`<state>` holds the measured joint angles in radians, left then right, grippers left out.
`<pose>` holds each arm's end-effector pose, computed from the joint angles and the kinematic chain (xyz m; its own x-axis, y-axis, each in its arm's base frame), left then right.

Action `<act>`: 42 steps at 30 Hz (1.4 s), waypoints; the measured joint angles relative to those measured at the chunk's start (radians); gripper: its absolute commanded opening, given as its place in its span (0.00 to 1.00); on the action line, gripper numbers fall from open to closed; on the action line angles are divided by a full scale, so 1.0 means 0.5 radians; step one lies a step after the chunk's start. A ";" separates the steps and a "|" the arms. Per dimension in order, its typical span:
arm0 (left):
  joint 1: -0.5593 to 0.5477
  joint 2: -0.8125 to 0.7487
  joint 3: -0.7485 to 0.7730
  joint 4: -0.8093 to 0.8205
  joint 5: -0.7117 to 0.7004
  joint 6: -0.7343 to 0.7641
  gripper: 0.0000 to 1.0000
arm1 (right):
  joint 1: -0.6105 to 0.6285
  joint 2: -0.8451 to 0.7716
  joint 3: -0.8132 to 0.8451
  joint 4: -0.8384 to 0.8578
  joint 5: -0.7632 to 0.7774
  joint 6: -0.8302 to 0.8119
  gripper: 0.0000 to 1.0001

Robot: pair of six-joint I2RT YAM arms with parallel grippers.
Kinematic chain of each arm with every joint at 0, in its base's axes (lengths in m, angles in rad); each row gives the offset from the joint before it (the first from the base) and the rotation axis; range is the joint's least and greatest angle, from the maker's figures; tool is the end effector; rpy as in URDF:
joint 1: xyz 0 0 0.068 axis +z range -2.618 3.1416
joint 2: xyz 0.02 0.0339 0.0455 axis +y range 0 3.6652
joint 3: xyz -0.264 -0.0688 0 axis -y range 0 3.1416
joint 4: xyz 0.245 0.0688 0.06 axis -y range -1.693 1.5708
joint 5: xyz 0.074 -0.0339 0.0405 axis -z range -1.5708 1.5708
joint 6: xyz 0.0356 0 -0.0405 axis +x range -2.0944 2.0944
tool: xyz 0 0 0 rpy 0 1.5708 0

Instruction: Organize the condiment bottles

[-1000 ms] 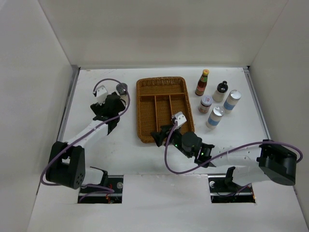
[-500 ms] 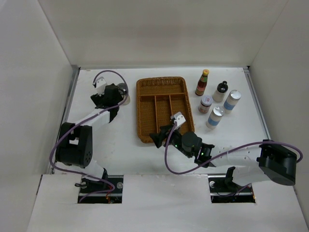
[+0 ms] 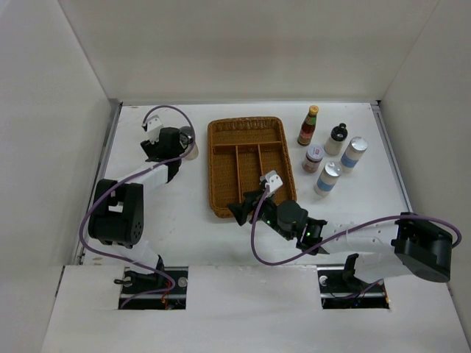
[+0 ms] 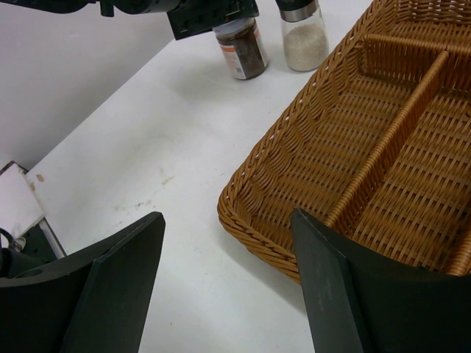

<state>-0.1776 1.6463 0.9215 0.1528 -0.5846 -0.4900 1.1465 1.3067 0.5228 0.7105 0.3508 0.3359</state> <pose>0.3483 -0.0425 0.2031 -0.3245 -0.3405 -0.8825 -0.5237 0.8416 -0.1321 0.1240 0.2448 0.2300 -0.2641 0.1673 -0.9499 -0.6648 0.6819 0.3049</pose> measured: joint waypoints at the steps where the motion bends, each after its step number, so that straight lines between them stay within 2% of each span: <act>1: 0.002 -0.001 -0.002 0.002 0.001 -0.001 0.36 | 0.000 0.000 0.000 0.000 0.000 0.000 0.76; 3: 0.006 -0.017 -0.024 0.018 0.000 -0.001 0.31 | 0.000 0.000 0.000 0.000 0.000 0.000 0.76; 7: 0.002 -0.227 -0.196 -0.024 -0.003 -0.004 0.30 | -0.001 0.000 0.000 0.000 0.001 0.000 0.76; 10: -0.042 -0.606 -0.356 -0.208 -0.034 -0.002 0.30 | -0.003 -0.008 -0.001 0.001 0.005 0.001 0.76; 13: -0.172 -1.021 -0.370 -0.383 -0.077 0.003 0.30 | -0.018 -0.011 -0.001 0.001 0.035 0.006 0.76; 15: -0.314 -1.225 -0.316 -0.440 -0.095 0.000 0.30 | -0.030 -0.011 -0.001 0.000 0.067 0.015 0.66; 17: -0.454 -1.283 -0.201 -0.468 -0.105 -0.002 0.30 | -0.047 -0.011 -0.001 -0.001 0.093 0.028 0.50; 21: -0.660 -1.026 0.151 -0.422 -0.087 0.004 0.30 | -0.081 -0.027 -0.002 -0.028 0.119 0.084 0.23; 23: -0.690 -0.792 0.312 -0.341 -0.040 0.010 0.30 | -0.091 -0.043 -0.002 -0.043 0.127 0.111 0.18; 27: -0.697 -0.251 0.626 -0.233 0.067 0.026 0.30 | -0.109 -0.044 -0.002 -0.071 0.144 0.146 0.17; 33: -0.671 0.411 1.020 -0.226 0.198 0.047 0.29 | -0.133 -0.044 -0.002 -0.114 0.164 0.174 0.24; 37: -0.634 0.637 1.136 -0.231 0.224 0.048 0.29 | -0.140 -0.044 -0.002 -0.114 0.165 0.175 0.25; 42: -0.594 0.773 1.199 -0.219 0.228 0.062 0.30 | -0.148 -0.044 -0.002 -0.114 0.165 0.175 0.30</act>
<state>-0.4747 2.0327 1.5211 0.0433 -0.4706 -0.4591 1.0725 1.2846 0.5217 0.6533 0.4332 0.4232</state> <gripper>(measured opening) 0.607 0.277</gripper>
